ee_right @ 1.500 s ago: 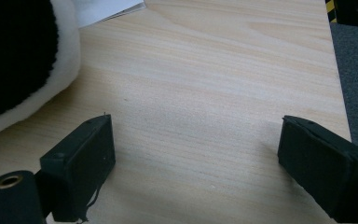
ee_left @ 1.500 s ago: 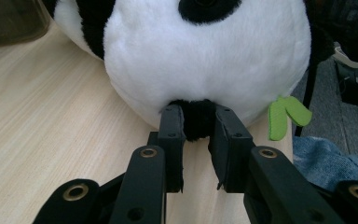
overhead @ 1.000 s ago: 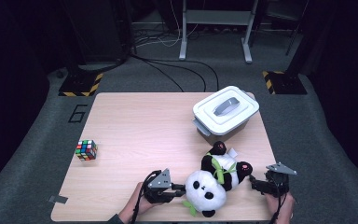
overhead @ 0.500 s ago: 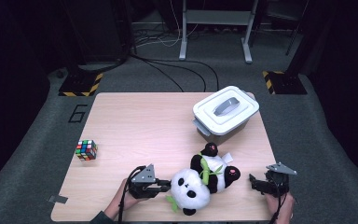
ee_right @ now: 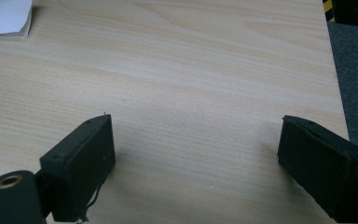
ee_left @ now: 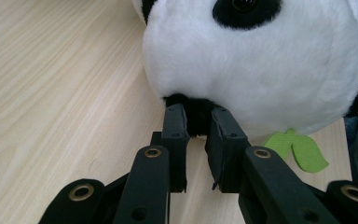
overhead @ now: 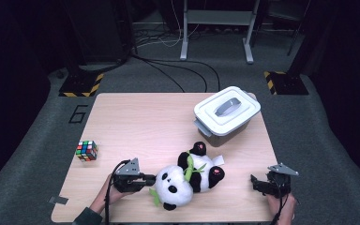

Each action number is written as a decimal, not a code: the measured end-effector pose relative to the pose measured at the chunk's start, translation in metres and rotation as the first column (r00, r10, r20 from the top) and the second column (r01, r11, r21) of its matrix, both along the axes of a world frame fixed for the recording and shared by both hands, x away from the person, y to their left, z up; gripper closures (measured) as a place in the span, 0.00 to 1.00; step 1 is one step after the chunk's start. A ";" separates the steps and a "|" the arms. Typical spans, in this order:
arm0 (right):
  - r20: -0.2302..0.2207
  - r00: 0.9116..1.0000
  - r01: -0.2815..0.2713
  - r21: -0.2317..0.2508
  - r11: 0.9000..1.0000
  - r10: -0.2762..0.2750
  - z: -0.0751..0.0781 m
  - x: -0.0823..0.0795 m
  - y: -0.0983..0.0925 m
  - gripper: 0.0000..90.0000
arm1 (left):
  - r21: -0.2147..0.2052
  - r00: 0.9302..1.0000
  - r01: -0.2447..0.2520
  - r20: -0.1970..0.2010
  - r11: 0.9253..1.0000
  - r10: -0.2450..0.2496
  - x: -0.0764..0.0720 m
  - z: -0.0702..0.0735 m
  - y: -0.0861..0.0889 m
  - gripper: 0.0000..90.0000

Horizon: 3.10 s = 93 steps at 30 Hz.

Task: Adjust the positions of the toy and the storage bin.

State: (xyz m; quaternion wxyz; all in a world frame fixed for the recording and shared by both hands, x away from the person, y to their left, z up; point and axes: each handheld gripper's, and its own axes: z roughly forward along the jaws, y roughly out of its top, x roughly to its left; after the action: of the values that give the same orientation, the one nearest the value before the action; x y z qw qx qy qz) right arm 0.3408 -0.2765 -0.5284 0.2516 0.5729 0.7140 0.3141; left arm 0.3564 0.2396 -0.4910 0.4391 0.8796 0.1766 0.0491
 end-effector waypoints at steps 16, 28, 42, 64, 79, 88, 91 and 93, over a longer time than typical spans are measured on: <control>0.001 1.000 0.002 0.001 1.000 -0.002 0.000 0.000 0.000 0.11 | -0.171 0.934 -0.358 -0.061 0.918 0.352 -0.033 0.037 -0.005 0.23; 0.003 1.000 0.004 0.001 1.000 -0.004 0.000 0.000 0.000 0.12 | -0.090 0.948 -0.318 -0.012 0.944 0.318 -0.056 0.018 -0.051 0.54; 0.003 1.000 0.009 0.001 1.000 -0.009 0.000 0.000 0.000 0.12 | -0.092 0.970 -0.244 -0.009 0.965 0.244 -0.033 0.020 -0.026 0.74; 0.002 1.000 0.015 0.000 1.000 -0.015 0.000 0.000 0.000 0.12 | -0.079 0.931 -0.364 -0.016 0.928 0.364 -0.013 0.041 0.036 0.49; 0.003 1.000 0.014 0.001 1.000 -0.014 0.000 0.000 0.000 0.12 | -0.095 0.919 -0.393 -0.010 0.914 0.394 -0.015 0.067 -0.069 0.33; 0.003 1.000 0.014 0.001 1.000 -0.014 0.000 0.000 0.000 0.12 | -0.015 0.916 -0.394 0.077 0.919 0.394 -0.014 0.046 -0.082 0.71; 0.003 1.000 0.014 0.001 1.000 -0.014 0.000 0.000 0.000 0.12 | -0.008 0.922 -0.377 0.097 0.926 0.376 -0.015 0.045 -0.081 0.75; 0.003 1.000 0.014 0.001 1.000 -0.014 0.000 0.000 0.000 0.12 | -0.002 0.927 -0.363 0.102 0.932 0.361 -0.014 0.047 -0.078 0.76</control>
State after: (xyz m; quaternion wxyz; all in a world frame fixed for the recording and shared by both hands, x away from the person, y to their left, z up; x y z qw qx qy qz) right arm 0.3408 -0.2768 -0.5284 0.2545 0.5774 0.7096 0.3135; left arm 0.3423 0.1619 -0.4442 0.4232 0.8320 0.3132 0.1749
